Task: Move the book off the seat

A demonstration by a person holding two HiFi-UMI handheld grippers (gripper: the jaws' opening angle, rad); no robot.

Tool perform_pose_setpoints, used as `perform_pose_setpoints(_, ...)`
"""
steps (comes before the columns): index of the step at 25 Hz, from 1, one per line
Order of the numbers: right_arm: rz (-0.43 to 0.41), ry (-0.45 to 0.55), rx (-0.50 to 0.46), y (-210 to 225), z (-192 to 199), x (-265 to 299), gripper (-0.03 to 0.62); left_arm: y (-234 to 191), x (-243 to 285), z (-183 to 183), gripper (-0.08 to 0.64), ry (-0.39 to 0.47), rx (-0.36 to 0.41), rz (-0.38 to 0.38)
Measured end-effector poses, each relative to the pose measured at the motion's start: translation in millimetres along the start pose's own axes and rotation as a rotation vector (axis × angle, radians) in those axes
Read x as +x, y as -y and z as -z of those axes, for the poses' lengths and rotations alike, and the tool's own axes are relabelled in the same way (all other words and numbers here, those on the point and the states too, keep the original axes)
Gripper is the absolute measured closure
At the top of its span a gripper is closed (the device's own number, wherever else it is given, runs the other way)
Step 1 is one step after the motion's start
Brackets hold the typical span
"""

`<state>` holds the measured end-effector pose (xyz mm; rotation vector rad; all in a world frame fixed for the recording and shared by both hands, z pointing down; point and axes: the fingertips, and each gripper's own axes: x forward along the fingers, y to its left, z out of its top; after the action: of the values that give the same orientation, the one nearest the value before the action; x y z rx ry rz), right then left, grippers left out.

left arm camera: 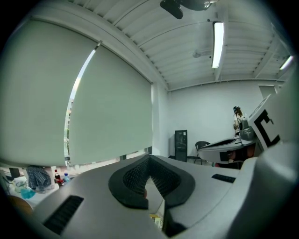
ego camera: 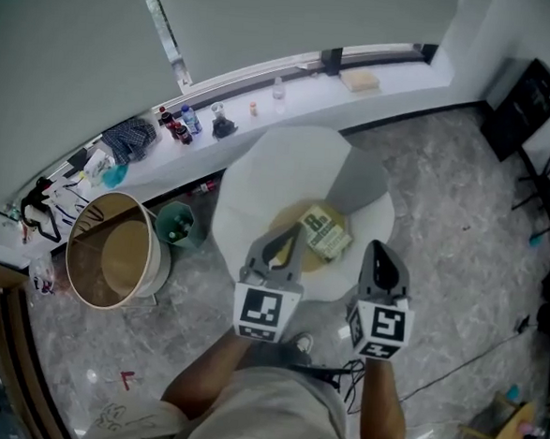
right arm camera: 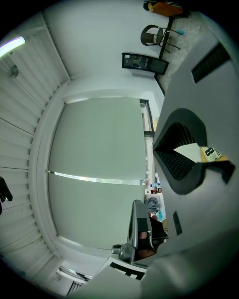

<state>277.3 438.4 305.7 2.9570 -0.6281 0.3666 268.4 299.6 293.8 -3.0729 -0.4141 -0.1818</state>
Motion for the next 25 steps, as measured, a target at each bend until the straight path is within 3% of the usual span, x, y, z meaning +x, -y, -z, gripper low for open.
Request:
perform_pose_setpoints(7, 0.026, -0.079, -0.032, -7.6, 16.0, 57.3, 0.588, -46.9, 42.2, 36.7, 0.557, -0.053, -0.039, 0.027)
perform_pose_setpoints(12, 0.017, -0.112, -0.039, -6.6, 33.1, 94.2, 0.588, -58.2, 66.3, 65.9, 0.557, -0.096, -0.042, 0.038)
perform_pose_setpoints(25, -0.141, -0.234, -0.110, 53.4, 138.4, 199.7, 0.588, -34.6, 162.1, 174.4, 0.557, -0.222, -0.136, -0.109)
